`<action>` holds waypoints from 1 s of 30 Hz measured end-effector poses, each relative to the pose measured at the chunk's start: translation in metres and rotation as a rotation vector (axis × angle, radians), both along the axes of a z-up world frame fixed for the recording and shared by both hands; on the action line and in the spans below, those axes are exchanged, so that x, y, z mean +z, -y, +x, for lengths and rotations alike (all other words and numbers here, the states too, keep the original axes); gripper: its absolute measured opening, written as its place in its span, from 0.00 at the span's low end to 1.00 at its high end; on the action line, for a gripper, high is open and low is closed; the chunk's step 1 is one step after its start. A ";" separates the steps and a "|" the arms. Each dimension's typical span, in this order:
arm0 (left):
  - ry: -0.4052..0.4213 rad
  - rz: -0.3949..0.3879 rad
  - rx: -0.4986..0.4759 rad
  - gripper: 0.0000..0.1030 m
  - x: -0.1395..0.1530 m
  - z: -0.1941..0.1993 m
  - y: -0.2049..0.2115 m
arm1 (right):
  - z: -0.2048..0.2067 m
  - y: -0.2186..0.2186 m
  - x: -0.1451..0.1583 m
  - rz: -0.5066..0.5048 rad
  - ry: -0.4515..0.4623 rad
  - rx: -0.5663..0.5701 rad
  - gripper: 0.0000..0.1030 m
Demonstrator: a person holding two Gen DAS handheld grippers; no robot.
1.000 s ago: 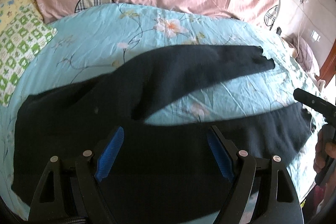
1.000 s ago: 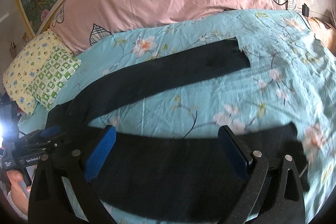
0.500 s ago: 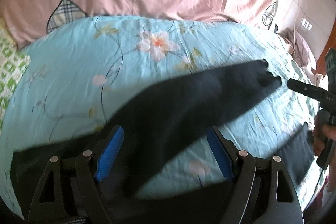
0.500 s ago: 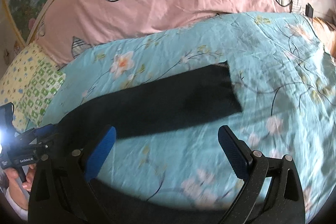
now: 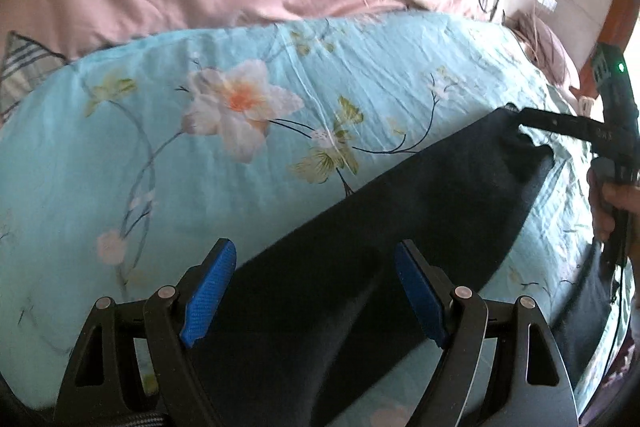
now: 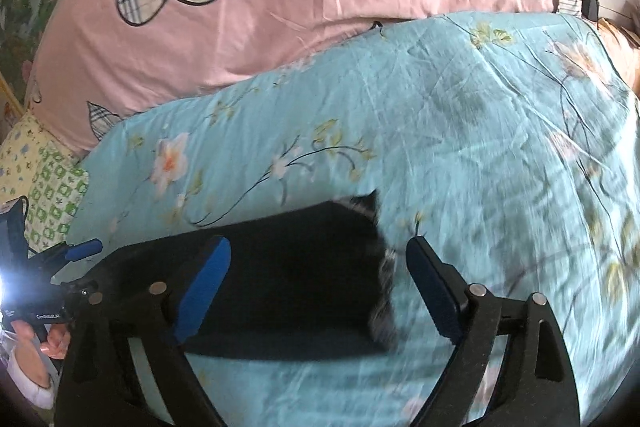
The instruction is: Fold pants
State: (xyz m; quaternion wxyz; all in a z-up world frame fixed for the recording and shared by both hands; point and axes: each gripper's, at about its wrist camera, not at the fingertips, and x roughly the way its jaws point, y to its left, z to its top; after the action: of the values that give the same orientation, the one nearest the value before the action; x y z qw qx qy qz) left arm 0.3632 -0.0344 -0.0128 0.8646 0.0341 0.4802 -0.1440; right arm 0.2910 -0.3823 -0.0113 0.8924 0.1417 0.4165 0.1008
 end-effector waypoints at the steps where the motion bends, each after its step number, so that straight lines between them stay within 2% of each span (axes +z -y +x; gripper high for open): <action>1: -0.010 -0.003 -0.010 0.80 -0.005 0.005 0.002 | 0.004 0.001 -0.002 -0.003 -0.005 0.002 0.84; 3: -0.044 -0.008 -0.042 0.80 -0.016 0.017 0.005 | 0.013 0.003 -0.008 -0.006 -0.025 0.007 0.80; 5: -0.079 -0.013 -0.069 0.80 -0.026 0.026 0.007 | 0.022 0.004 -0.015 -0.007 -0.046 0.012 0.72; 7: -0.112 -0.003 -0.082 0.80 -0.035 0.034 0.011 | 0.028 0.002 -0.019 -0.015 -0.060 0.021 0.52; 8: -0.115 -0.003 -0.087 0.75 -0.038 0.035 0.013 | 0.030 0.001 -0.020 -0.021 -0.064 0.025 0.47; 9: -0.113 -0.010 -0.097 0.61 -0.038 0.035 0.015 | 0.031 -0.001 -0.020 -0.029 -0.065 0.027 0.38; 10: -0.119 -0.028 -0.113 0.52 -0.039 0.036 0.018 | 0.032 -0.003 -0.019 -0.033 -0.061 0.030 0.27; 12: -0.135 -0.074 -0.140 0.16 -0.036 0.033 0.022 | 0.027 -0.004 -0.016 -0.024 -0.049 0.044 0.14; 15: -0.090 -0.060 -0.153 0.10 -0.023 0.015 0.031 | 0.015 -0.002 -0.007 -0.010 -0.016 0.053 0.12; 25: 0.008 -0.100 -0.202 0.08 0.027 -0.075 0.046 | -0.053 0.007 0.023 0.044 0.074 0.102 0.10; 30: 0.020 -0.121 -0.209 0.08 0.036 -0.122 0.052 | -0.092 0.017 0.027 0.039 0.097 0.116 0.10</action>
State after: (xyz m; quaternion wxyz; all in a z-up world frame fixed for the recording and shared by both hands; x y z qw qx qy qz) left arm 0.2412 -0.0864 0.0230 0.8500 0.0330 0.4560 -0.2616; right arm 0.1993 -0.3994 0.0162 0.9012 0.1297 0.3784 0.1669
